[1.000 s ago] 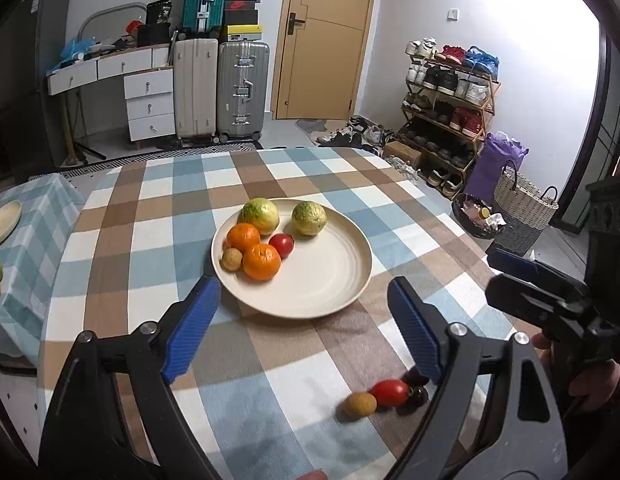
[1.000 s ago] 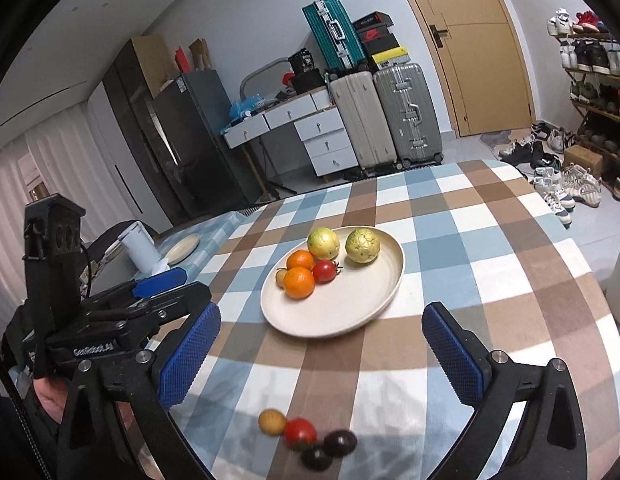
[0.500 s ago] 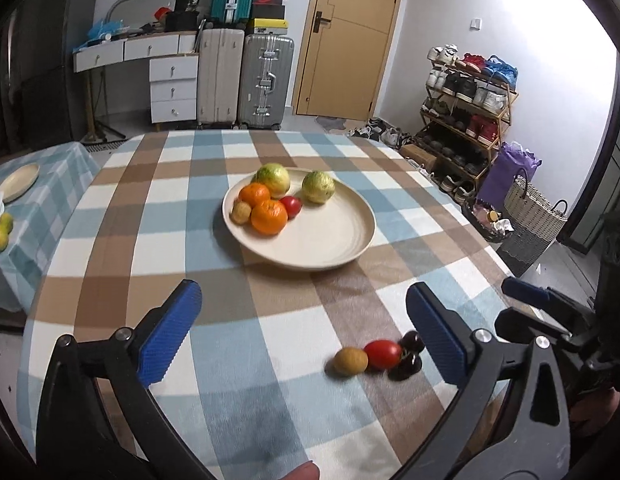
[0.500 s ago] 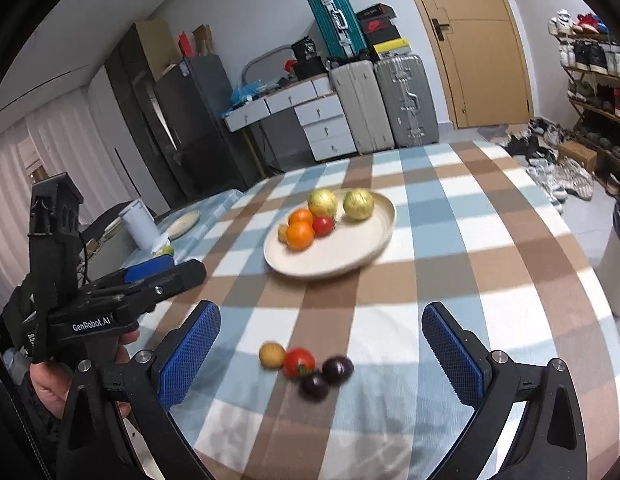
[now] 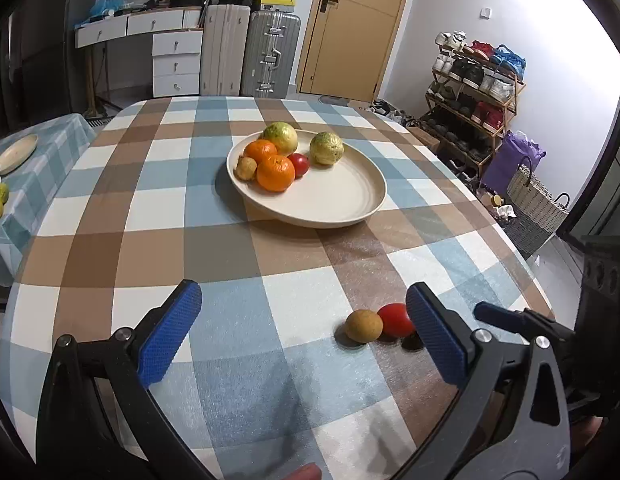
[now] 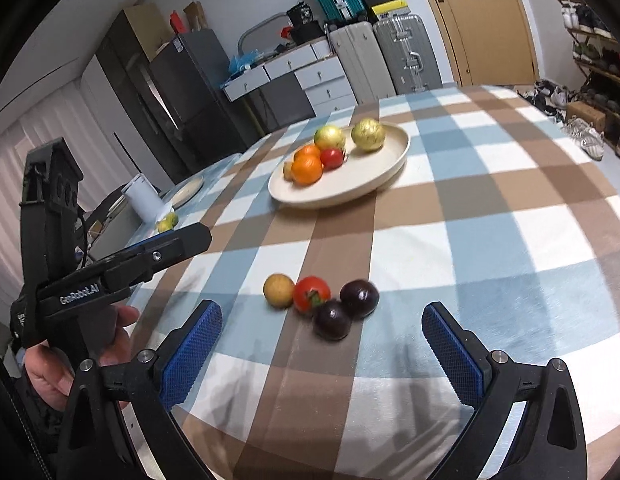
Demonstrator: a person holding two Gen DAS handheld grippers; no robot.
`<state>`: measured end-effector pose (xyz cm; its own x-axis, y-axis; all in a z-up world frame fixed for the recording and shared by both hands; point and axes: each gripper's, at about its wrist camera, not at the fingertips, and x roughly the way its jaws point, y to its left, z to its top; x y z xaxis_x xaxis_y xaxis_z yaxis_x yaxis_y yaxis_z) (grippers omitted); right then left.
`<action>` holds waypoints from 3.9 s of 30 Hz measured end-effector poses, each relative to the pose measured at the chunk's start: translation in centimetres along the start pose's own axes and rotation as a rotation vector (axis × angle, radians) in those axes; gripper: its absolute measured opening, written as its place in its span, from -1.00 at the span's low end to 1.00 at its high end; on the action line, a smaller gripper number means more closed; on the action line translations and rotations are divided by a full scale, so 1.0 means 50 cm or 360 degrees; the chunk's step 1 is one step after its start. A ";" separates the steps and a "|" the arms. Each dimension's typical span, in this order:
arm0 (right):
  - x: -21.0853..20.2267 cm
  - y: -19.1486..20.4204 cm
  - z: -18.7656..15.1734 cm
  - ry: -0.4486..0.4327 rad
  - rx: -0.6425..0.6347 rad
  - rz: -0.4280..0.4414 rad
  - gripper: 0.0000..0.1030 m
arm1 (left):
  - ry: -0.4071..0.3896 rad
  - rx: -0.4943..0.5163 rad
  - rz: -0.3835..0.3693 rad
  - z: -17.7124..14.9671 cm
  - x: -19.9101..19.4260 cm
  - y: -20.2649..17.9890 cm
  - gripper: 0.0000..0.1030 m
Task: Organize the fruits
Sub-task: 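Close the right gripper on a dark purple plum, then lift the plum with the right gripper while the left gripper grasps a small brown kiwi, then carry the plum and kiwi onto the cream plate and open both grippers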
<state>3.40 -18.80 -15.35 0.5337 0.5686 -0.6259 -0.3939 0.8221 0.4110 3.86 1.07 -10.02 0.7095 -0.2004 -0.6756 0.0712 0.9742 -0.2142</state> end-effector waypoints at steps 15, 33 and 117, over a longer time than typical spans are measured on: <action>0.050 0.002 -0.010 0.0115 -0.0016 -0.0044 0.14 | 0.0048 -0.0067 -0.0017 -0.013 0.030 0.037 0.98; 0.038 -0.008 -0.014 0.0075 -0.0004 -0.0005 -0.50 | 0.0068 -0.0040 -0.0006 -0.019 0.036 0.031 0.98; 0.053 -0.064 0.201 -0.0149 -0.0088 0.0096 -0.50 | 0.0112 0.0137 -0.0365 0.176 0.180 -0.002 -0.51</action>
<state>13.59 -19.64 -11.64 0.5745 0.6190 -0.5356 -0.4664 0.7853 0.4072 16.40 0.10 -9.90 0.6174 -0.4212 -0.6644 0.2865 0.9070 -0.3087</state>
